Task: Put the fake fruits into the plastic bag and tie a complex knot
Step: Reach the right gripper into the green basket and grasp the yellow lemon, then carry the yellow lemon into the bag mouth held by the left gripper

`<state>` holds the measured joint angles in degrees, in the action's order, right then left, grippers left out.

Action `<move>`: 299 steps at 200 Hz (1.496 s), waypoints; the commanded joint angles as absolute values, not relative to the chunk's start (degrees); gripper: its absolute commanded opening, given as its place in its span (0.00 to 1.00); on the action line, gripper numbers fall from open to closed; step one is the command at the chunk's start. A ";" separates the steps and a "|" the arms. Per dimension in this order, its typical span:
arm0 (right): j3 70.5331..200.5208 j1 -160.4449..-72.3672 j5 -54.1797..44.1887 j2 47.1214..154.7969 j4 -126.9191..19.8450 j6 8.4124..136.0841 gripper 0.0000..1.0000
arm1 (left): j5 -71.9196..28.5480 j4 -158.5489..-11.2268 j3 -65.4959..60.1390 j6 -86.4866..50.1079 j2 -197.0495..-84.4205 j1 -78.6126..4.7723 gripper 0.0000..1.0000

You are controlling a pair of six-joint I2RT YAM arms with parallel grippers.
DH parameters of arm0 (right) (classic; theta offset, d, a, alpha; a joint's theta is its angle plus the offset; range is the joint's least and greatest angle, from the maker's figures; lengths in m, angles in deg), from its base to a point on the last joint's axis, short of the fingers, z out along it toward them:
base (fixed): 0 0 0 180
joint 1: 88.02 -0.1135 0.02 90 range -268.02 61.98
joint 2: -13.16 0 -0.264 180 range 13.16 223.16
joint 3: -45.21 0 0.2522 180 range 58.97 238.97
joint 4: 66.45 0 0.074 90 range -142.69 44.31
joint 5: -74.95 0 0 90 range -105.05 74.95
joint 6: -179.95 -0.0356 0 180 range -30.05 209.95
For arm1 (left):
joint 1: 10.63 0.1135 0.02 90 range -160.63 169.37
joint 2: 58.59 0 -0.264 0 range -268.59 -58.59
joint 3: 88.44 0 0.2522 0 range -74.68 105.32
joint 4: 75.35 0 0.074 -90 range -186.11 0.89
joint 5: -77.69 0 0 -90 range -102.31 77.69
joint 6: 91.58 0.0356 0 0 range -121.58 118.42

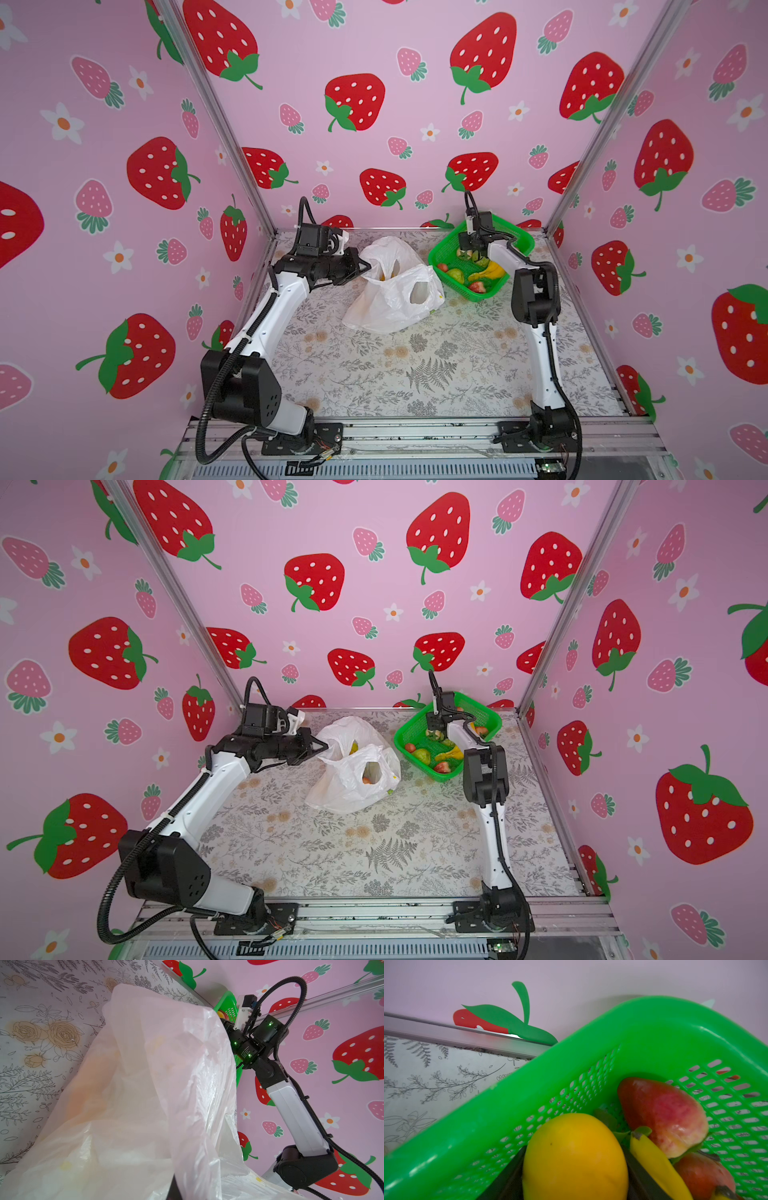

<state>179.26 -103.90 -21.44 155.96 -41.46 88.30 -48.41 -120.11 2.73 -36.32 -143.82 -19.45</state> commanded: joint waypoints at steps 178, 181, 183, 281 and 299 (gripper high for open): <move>112.63 -115.53 21.55 93.98 -72.31 69.92 0.36 | -52.58 -115.83 0.38 -39.82 -143.69 -19.10 0.00; 112.59 -115.98 21.94 93.76 -72.10 70.10 0.36 | -52.61 -115.82 0.38 -39.84 -143.70 -19.11 0.00; 112.59 -116.33 22.02 93.71 -71.91 70.22 0.36 | -52.54 -115.82 0.38 -39.82 -143.68 -19.14 0.00; 122.79 -131.97 7.85 91.35 -49.01 89.81 0.35 | -51.95 -116.00 0.34 -39.21 -143.06 -19.77 0.00; 124.70 -134.02 2.80 89.29 -47.27 92.26 0.35 | -51.95 -116.00 0.27 -39.20 -143.03 -19.77 0.00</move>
<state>121.15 -131.86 12.02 93.65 -53.11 84.93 -50.95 -116.35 0.45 -39.19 -143.82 -19.54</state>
